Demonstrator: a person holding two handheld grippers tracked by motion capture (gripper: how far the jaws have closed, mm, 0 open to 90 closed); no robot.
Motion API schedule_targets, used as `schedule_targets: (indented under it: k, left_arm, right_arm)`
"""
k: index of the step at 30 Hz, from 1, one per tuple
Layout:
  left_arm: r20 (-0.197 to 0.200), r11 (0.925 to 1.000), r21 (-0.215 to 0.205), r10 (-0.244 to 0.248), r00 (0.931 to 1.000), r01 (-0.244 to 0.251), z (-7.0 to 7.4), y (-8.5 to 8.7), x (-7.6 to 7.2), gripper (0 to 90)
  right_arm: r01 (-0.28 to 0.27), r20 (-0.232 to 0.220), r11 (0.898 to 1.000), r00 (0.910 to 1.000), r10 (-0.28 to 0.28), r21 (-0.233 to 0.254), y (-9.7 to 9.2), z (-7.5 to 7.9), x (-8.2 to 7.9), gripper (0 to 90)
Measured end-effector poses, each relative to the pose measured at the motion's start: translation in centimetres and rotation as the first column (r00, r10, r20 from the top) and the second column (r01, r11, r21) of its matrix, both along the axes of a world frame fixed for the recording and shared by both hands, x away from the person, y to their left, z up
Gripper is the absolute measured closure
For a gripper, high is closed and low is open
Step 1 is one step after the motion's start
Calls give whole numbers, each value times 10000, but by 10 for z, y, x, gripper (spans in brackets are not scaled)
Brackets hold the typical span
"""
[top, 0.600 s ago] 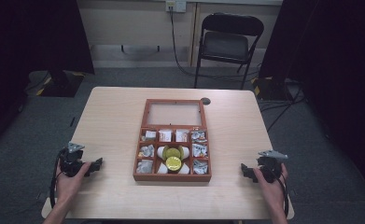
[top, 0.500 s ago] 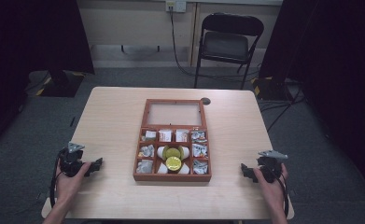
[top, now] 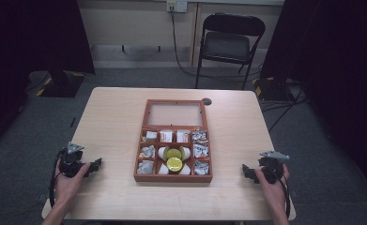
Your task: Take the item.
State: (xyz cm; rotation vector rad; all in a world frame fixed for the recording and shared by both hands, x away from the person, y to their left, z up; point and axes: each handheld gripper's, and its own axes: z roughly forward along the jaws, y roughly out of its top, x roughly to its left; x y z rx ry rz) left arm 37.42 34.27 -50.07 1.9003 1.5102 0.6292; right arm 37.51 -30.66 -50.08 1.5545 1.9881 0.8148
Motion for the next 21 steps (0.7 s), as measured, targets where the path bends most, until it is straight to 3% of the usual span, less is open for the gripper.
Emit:
schedule_targets:
  k: [1, 11, 14, 15, 17, 20, 21]
  left_arm:
    - [45, 10000, -47, 42, 10000, -42, 0, 0, 0, 161]
    - [60, 9977, -608, -299, 9995, 302, 9, -1, -4, 177]
    - [380, 9887, -1335, -629, 9973, 675, 15, -3, -8, 174]
    - [564, 9883, -1304, -717, 9958, 785, 18, -7, -10, 173]
    - [777, 9914, -817, -955, 9924, 1018, 22, -15, -12, 171]
    - [759, 9893, -819, -1146, 9905, 1207, 23, -21, -12, 172]
    - [817, 9895, -489, -1315, 9879, 1358, 26, -25, -12, 180]
  right_arm:
    - [2, 0, 10000, 10000, -2, 2, 0, 0, 0, 0]
    - [4, -1, 10000, 10000, -4, 3, 0, 0, 0, 0]
    - [0, 1, 10000, 10000, 0, 0, 0, 0, 0, 0]
    - [3, 0, 10000, 10000, -3, 2, 0, 0, 0, 0]
    - [2, 0, 10000, 10000, -2, 2, 0, 0, 0, 0]
    - [2, 11, 10000, 10000, -2, -9, 0, 0, 0, 0]
    - [8, 7, 10000, 10000, -8, -6, 0, 0, 0, 0]
